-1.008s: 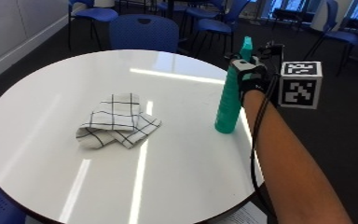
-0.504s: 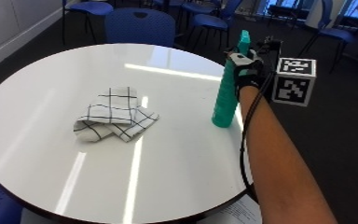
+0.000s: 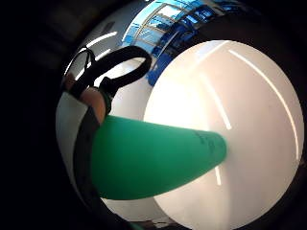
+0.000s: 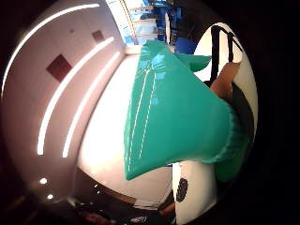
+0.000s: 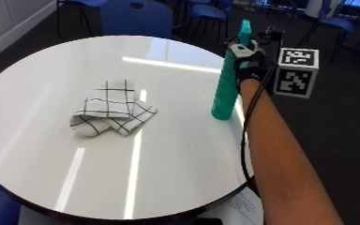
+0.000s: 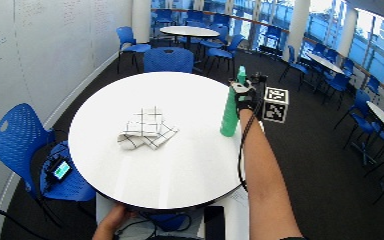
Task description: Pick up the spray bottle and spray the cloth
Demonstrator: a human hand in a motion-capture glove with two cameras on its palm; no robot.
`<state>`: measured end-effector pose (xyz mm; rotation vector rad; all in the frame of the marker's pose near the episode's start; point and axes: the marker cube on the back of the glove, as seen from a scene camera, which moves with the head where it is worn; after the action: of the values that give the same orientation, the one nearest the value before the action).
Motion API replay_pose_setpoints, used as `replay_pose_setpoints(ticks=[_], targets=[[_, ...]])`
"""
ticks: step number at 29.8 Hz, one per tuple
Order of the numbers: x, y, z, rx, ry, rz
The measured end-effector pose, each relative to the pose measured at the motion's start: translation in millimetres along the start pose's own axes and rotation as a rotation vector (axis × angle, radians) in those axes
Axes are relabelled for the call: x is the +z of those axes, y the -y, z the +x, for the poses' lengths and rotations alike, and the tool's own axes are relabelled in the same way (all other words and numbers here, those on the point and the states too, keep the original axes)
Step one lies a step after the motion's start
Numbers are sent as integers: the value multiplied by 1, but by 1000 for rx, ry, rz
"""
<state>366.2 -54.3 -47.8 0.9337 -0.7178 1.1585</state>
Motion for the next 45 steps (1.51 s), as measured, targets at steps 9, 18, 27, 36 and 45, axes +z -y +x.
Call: replay_pose_setpoints(ticks=[9, 18, 27, 36, 45], targets=[[-3, -2, 9, -4, 6, 18], [-5, -3, 16, -50, 9, 67], [-7, -8, 34, -122, -32, 162], [-21, -10, 49, -159, -72, 244], [-22, -16, 60, -127, -64, 208]])
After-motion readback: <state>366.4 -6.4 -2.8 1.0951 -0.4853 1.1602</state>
